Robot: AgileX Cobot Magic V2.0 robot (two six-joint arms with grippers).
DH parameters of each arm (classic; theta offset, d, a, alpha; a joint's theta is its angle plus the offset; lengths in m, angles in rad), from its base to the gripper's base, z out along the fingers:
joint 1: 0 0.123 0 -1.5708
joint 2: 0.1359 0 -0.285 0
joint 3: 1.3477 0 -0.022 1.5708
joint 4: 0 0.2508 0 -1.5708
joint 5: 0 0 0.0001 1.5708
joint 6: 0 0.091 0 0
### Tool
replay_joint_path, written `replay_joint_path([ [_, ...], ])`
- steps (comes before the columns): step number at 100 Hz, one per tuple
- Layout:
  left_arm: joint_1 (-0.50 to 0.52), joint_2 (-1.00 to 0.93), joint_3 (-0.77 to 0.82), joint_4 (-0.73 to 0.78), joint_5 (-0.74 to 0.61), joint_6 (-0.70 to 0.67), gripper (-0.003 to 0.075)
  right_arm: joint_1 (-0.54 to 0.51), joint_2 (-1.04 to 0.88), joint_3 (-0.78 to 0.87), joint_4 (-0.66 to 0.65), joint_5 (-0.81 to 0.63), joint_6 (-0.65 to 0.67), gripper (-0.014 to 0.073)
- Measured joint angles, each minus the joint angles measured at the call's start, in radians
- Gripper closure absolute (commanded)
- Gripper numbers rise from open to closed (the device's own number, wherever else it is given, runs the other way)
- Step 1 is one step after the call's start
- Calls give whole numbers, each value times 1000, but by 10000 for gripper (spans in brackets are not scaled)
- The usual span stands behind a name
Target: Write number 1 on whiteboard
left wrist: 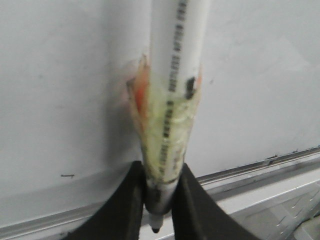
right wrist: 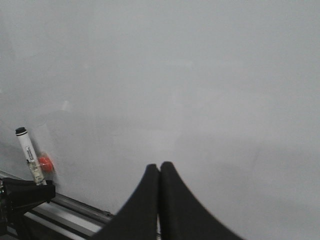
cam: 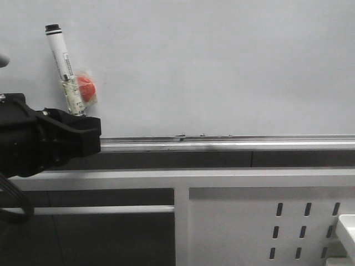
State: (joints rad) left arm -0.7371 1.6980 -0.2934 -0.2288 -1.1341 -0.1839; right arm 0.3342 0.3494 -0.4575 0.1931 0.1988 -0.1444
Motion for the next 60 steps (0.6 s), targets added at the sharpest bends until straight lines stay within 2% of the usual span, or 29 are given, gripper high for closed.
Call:
replay_joint_path([
  [10, 0, 0, 17, 48, -3, 0, 740, 3, 0, 0, 2, 26, 0, 663],
  [18, 0, 0, 30, 176, -3, 0, 740, 13, 5, -5, 11, 92, -2, 663],
  [25, 0, 0, 30, 312, -3, 0, 740, 31, 29, -29, 13, 208, -33, 663],
  [30, 0, 0, 30, 406, -3, 0, 740, 48, 55, -55, 21, 314, -88, 663],
  [40, 0, 0, 26, 557, 1, 0, 740, 94, 111, -115, 88, 447, -288, 663],
  [52, 0, -31, 10, 675, 90, 0, 740, 160, 164, -181, 168, 483, -429, 649],
  [60, 0, -71, -8, 742, 172, 0, 740, 199, 213, -198, 180, 507, -475, 567],
])
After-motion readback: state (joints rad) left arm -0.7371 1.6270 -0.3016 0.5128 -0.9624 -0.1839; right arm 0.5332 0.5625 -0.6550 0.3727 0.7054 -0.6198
